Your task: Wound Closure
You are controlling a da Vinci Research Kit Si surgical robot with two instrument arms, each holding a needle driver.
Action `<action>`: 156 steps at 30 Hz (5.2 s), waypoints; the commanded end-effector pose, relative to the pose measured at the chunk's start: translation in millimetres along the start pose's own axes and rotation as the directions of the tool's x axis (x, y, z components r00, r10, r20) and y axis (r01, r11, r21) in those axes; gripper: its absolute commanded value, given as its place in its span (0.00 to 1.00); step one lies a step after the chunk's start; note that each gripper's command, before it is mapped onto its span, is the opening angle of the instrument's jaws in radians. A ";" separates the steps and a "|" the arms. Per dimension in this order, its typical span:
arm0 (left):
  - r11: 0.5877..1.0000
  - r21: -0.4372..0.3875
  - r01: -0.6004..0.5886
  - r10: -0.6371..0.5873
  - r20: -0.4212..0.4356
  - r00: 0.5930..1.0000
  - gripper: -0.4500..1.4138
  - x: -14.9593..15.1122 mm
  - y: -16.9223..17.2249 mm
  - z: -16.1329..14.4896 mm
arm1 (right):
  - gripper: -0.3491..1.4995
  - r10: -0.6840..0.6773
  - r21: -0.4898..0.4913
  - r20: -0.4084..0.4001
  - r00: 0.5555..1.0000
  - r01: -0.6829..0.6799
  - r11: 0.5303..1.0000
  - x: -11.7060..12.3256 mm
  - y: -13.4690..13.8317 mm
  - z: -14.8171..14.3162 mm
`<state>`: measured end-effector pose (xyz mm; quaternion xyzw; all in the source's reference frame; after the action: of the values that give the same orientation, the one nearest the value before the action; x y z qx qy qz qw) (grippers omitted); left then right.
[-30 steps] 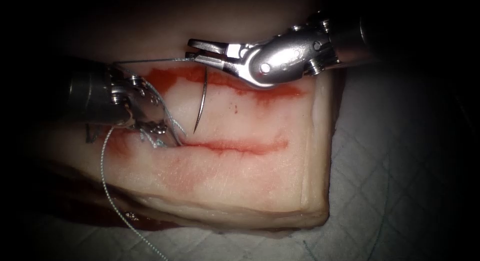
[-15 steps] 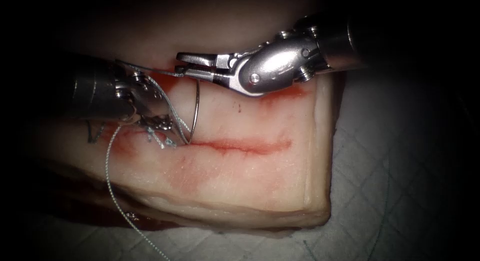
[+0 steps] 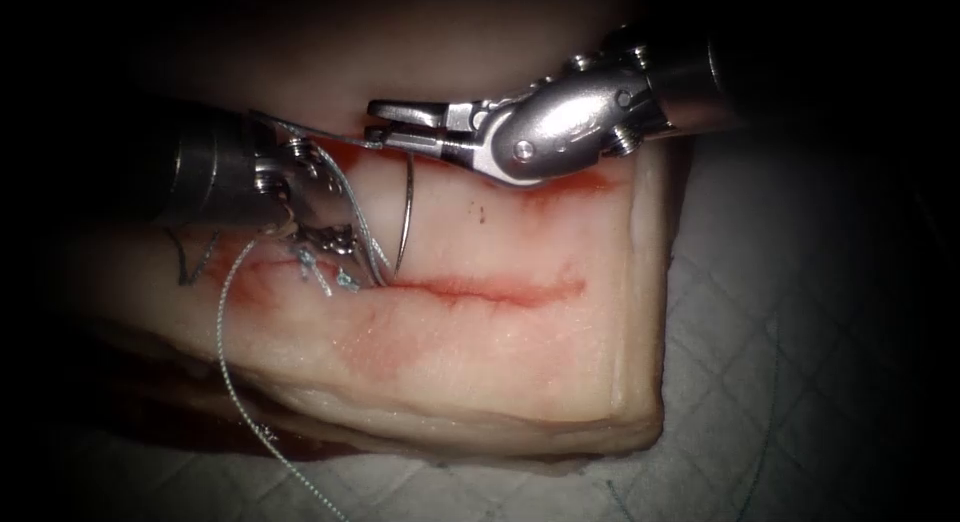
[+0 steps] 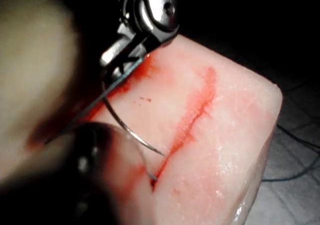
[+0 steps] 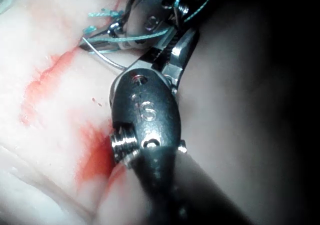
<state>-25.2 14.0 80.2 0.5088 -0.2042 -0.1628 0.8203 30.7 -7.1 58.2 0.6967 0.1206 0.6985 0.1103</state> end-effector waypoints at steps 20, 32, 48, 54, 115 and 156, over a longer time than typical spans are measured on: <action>0.996 0.085 -0.003 -0.002 0.052 0.999 0.00 -1.1 -0.6 -1.0 | 0.00 -0.040 -0.014 -0.014 0.999 0.040 0.999 1.6 1.2 2.5; 0.996 0.090 0.000 -0.003 0.043 0.999 0.00 -1.2 -0.9 -0.7 | 0.00 -0.038 -0.050 -0.019 0.999 0.037 0.998 1.9 2.7 2.8; 0.996 0.089 -0.010 0.007 0.037 0.999 0.00 -0.9 -0.8 -0.3 | 0.00 0.098 0.011 0.064 0.993 -0.099 0.995 0.9 1.9 2.5; 0.996 0.090 -0.009 0.006 0.035 0.999 0.00 -0.9 -0.9 -0.2 | 0.00 0.132 0.040 0.071 0.989 -0.135 0.990 1.0 1.8 2.4; 0.996 0.089 -0.012 0.008 0.042 0.999 0.00 -1.0 -2.0 -0.5 | 0.00 0.426 0.274 0.075 0.901 -0.430 0.860 0.9 1.9 1.8; 0.996 0.092 -0.008 0.004 0.039 0.999 0.00 -0.9 -2.5 -0.5 | 0.00 0.238 0.129 -0.061 0.969 -0.229 0.965 1.0 1.9 0.4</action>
<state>-25.3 13.6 77.2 0.5424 -0.2286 -0.1611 0.7922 30.3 -9.0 59.4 0.6819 0.0842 0.7263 -0.0206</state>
